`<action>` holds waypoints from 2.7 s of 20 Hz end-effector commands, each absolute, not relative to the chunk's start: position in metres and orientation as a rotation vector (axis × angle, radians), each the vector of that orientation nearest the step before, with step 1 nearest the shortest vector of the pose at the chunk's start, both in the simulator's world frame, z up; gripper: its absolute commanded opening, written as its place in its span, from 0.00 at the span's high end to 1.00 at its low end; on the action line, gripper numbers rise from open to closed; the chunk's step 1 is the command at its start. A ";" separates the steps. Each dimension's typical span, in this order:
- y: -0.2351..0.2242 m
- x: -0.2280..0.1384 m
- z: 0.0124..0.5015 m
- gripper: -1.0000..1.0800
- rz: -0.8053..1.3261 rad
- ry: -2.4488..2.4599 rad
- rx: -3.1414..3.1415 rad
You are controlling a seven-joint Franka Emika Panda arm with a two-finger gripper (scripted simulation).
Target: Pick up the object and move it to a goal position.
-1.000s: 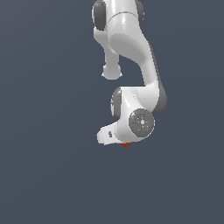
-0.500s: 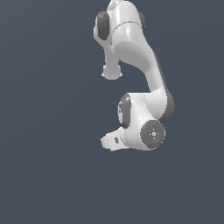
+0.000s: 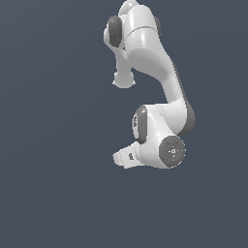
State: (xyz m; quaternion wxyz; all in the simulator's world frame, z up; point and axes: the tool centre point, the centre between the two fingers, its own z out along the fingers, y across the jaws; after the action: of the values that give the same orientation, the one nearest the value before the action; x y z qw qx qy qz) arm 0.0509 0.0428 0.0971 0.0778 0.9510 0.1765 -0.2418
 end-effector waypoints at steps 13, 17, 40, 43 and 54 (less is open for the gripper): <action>0.036 0.038 0.073 0.38 -0.726 0.530 2.847; 0.036 0.038 0.071 1.00 -0.726 0.530 2.847; 0.016 0.035 0.088 1.00 -0.661 0.607 2.841; 0.005 0.033 0.097 1.00 -0.625 0.650 2.836; -0.064 0.028 0.147 1.00 -0.417 0.889 2.790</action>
State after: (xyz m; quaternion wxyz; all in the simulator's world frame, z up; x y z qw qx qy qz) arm 0.0282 -0.0525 0.1384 0.0897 0.9416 0.2869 -0.1520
